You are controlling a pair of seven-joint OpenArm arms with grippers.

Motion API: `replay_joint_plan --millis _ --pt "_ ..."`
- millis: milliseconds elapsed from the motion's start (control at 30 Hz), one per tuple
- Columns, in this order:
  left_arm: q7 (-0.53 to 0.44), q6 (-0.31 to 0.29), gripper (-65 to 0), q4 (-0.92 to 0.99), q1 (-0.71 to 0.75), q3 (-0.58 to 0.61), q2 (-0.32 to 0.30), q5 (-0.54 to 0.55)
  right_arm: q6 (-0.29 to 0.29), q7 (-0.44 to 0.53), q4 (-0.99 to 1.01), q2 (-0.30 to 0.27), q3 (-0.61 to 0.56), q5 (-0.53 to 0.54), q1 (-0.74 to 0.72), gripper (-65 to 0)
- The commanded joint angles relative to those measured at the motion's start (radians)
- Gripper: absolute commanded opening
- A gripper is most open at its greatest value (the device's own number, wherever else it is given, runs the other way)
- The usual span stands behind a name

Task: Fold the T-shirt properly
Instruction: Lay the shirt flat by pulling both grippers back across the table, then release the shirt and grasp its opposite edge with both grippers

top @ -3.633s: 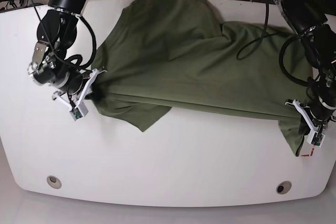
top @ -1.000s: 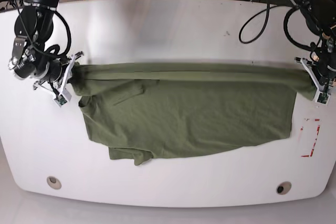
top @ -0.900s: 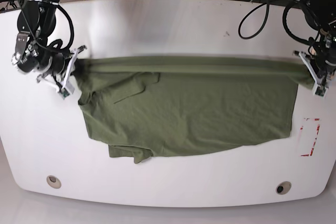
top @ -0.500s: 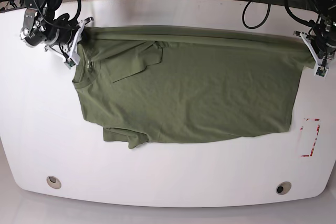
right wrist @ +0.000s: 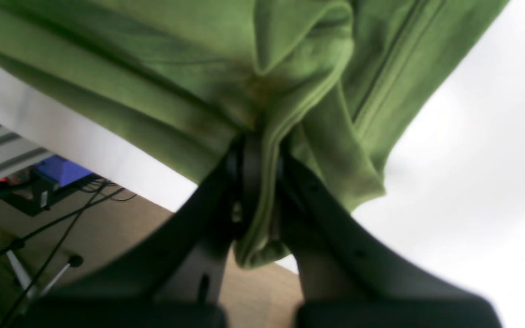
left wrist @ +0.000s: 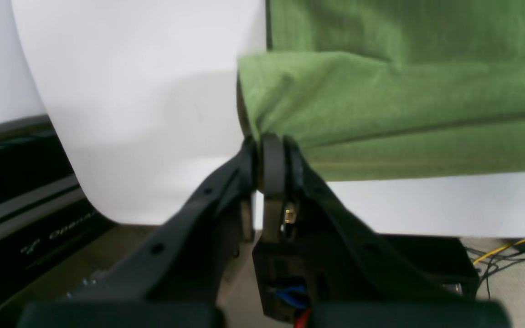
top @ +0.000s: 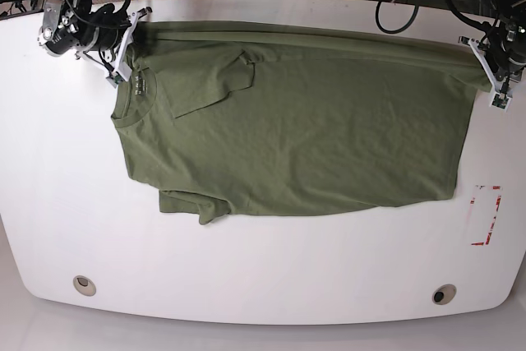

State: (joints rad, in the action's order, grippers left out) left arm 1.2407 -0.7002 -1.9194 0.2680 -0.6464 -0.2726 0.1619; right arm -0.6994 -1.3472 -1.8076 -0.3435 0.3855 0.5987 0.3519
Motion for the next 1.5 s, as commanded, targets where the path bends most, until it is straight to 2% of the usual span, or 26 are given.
replay_joint_plan --millis 0,33,100,200,300,367,467,533,700,1000,1133,1267,1467 --pt "0.000 0.002 -62.1 -0.016 -0.005 0.000 -0.020 -0.011 0.001 -0.001 -0.082 -0.015 0.010 -0.006 0.012 -60.7" --pt "0.000 0.002 -59.6 -0.016 -0.006 0.003 -0.020 -0.011 0.001 -0.001 -0.100 -0.015 0.010 -0.006 0.014 -57.1" --pt "0.001 0.002 -51.1 -0.016 -0.006 0.018 -0.020 -0.011 0.001 -0.001 -0.136 -0.013 0.010 -0.006 0.019 -45.8" --pt "0.006 0.002 -34.9 -0.016 -0.006 0.032 -0.020 -0.011 0.001 -0.001 -0.156 -0.013 0.011 -0.004 0.017 -26.6" --pt "0.006 0.002 -21.4 -0.016 -0.005 0.037 -0.021 -0.011 0.001 0.001 -0.156 -0.013 0.026 0.033 0.011 -16.5" --pt "0.006 0.002 -17.9 -0.018 -0.005 0.037 -0.024 -0.009 0.001 0.001 -0.154 -0.010 0.077 0.068 0.008 -16.2" --pt "0.006 0.002 -18.8 -0.019 -0.009 0.035 -0.034 -0.003 0.001 0.001 -0.153 0.027 0.163 0.100 -0.041 -16.3" --pt "0.004 0.002 -19.2 -0.019 -0.026 0.035 -0.034 -0.003 0.001 0.001 -0.149 0.030 0.197 0.099 -0.076 -16.3" --pt "0.004 0.002 -19.2 -0.019 -0.105 0.032 -0.030 -0.003 0.001 0.001 -0.077 0.031 0.201 0.099 -0.201 -16.3" --pt "0.004 0.002 -19.2 -0.019 -0.264 0.010 -0.029 -0.011 0.001 0.008 0.208 0.027 0.198 0.080 -0.474 -16.3" --pt "0.003 0.002 -19.2 -0.016 -0.298 0.012 -0.029 -0.011 0.001 0.061 0.320 0.027 0.192 -0.009 -0.581 -16.3" --pt "0.003 0.002 -19.2 -0.016 -0.318 0.012 -0.032 -0.011 0.001 0.143 0.458 0.025 0.120 -0.078 -0.676 -16.3" --pt "0.001 0.002 -19.2 -0.016 -0.318 0.013 -0.030 -0.011 0.001 0.309 0.699 0.008 0.037 -0.147 -0.768 -16.3"
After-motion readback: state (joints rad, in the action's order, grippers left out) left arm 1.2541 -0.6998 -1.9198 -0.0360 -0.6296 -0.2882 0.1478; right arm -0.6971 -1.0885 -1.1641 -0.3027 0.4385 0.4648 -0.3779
